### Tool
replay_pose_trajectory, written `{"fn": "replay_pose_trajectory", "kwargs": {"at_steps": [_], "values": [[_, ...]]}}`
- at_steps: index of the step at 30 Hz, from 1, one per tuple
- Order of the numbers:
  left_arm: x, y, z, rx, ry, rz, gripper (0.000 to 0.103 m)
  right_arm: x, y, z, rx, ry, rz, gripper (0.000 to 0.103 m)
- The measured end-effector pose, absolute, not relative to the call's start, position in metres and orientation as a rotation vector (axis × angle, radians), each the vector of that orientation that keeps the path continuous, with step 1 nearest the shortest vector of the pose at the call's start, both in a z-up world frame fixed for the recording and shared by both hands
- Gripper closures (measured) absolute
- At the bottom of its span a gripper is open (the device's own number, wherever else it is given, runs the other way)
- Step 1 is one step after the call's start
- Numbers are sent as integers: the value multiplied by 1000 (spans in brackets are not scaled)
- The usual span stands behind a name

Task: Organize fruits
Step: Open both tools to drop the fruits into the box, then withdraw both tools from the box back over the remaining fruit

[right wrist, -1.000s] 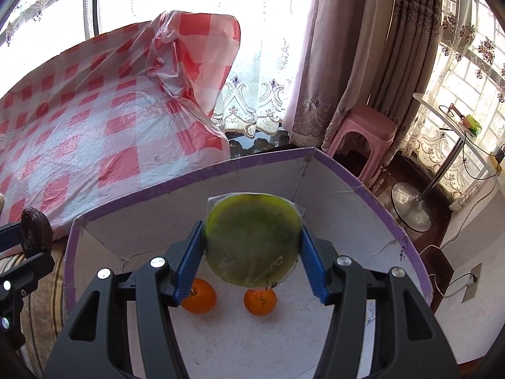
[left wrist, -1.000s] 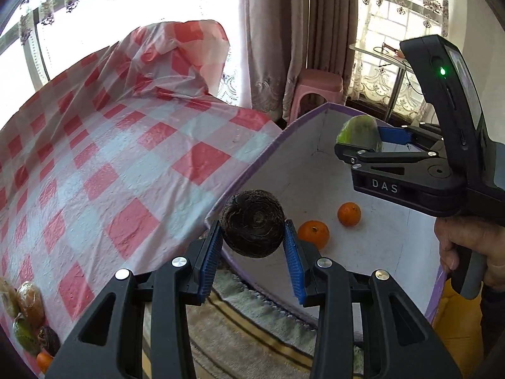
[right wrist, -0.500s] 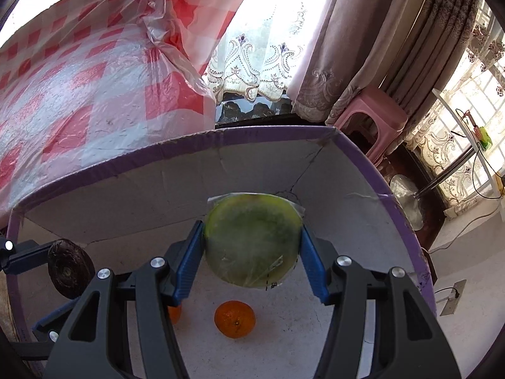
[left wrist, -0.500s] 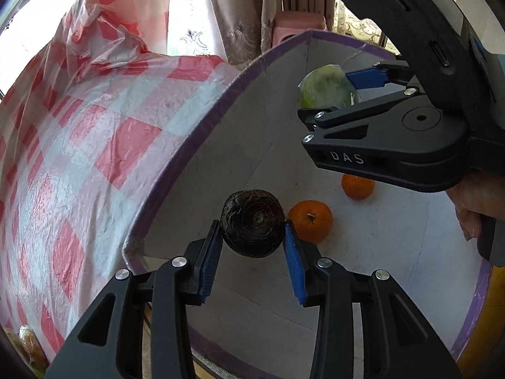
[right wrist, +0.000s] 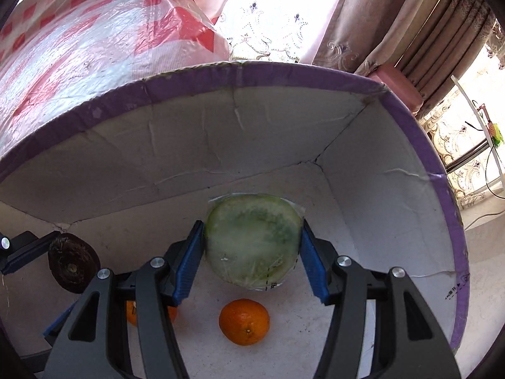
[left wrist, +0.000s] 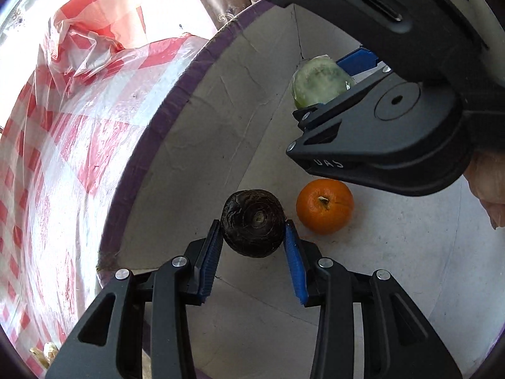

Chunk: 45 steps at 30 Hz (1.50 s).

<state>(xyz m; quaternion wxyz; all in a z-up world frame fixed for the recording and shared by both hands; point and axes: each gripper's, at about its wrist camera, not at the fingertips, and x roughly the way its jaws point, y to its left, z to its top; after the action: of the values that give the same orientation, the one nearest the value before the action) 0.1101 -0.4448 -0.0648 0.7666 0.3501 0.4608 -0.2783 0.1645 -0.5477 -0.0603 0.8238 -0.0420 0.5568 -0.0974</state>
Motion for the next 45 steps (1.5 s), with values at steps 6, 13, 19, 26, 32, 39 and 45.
{"fn": "replay_pose_trajectory", "kwargs": {"at_steps": [6,13,19,26,32,39,45], "values": [[111,-444,-63,754,1000,-609,61,170,-555,-70,-74,1214,-217,44],[114,-446,-62,750,993,-612,58,165,-568,-61,-61,1167,-253,25],[102,-442,-47,747,931,-613,32,148,-581,-37,-5,1085,-301,24],[98,-425,-17,657,846,-620,19,118,-595,11,103,918,-367,17],[96,-394,13,534,769,-619,19,82,-578,54,184,805,-387,17],[94,-341,45,378,708,-546,19,66,-544,92,160,703,-377,17],[93,-286,63,304,671,-454,19,63,-510,104,176,667,-302,17]]}}
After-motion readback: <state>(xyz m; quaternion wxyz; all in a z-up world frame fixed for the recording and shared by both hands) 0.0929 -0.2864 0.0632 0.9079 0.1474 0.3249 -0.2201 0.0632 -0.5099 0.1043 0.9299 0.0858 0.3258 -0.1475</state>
